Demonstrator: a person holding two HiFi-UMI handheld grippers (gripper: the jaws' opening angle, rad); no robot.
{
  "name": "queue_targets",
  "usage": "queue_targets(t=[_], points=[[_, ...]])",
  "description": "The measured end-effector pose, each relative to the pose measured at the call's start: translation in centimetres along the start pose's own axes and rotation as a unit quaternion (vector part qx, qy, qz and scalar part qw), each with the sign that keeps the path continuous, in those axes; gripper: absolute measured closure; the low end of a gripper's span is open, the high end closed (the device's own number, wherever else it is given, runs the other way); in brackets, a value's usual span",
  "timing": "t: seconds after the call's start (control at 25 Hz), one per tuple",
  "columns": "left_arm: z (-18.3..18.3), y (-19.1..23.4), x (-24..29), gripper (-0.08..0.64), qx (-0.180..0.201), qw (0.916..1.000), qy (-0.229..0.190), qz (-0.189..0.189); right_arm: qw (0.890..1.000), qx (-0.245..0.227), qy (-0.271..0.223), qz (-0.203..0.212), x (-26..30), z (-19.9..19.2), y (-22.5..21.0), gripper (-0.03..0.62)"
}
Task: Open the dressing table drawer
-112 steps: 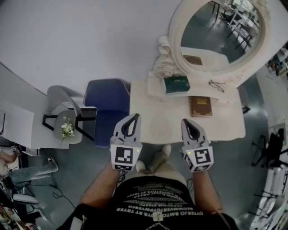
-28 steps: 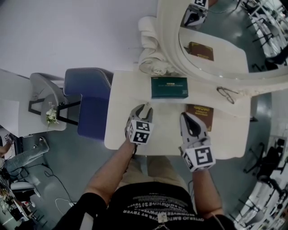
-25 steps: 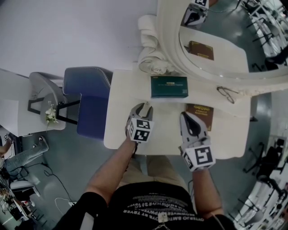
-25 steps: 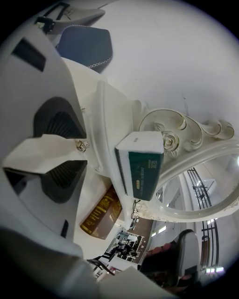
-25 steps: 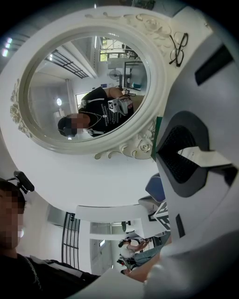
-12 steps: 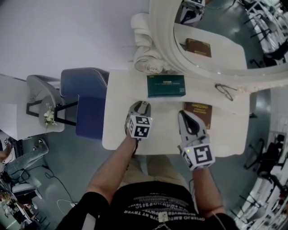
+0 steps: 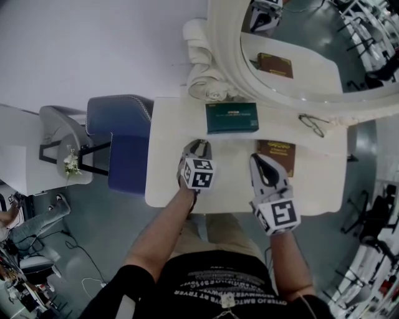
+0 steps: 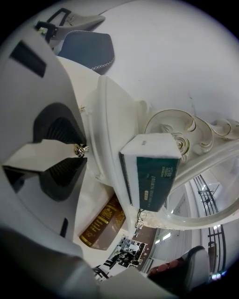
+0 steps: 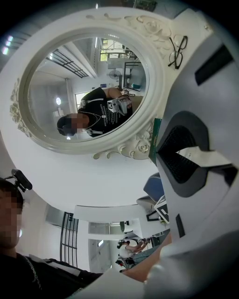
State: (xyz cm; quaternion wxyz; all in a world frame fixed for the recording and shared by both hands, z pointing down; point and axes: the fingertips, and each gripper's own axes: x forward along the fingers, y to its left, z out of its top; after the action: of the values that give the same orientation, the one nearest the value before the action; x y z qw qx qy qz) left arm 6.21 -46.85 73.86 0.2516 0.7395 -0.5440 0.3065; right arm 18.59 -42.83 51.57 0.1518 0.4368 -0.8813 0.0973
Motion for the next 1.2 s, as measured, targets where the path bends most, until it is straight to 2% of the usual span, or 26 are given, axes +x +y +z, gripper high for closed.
queue_targets(t=[1.2], points=[[-1.5, -0.8, -1.1, 0.471, 0.019, 0.9995, 0.021, -0.013, 1.000, -0.004, -0.015, -0.006, -1.2, 0.7, 1.5, 0.589]])
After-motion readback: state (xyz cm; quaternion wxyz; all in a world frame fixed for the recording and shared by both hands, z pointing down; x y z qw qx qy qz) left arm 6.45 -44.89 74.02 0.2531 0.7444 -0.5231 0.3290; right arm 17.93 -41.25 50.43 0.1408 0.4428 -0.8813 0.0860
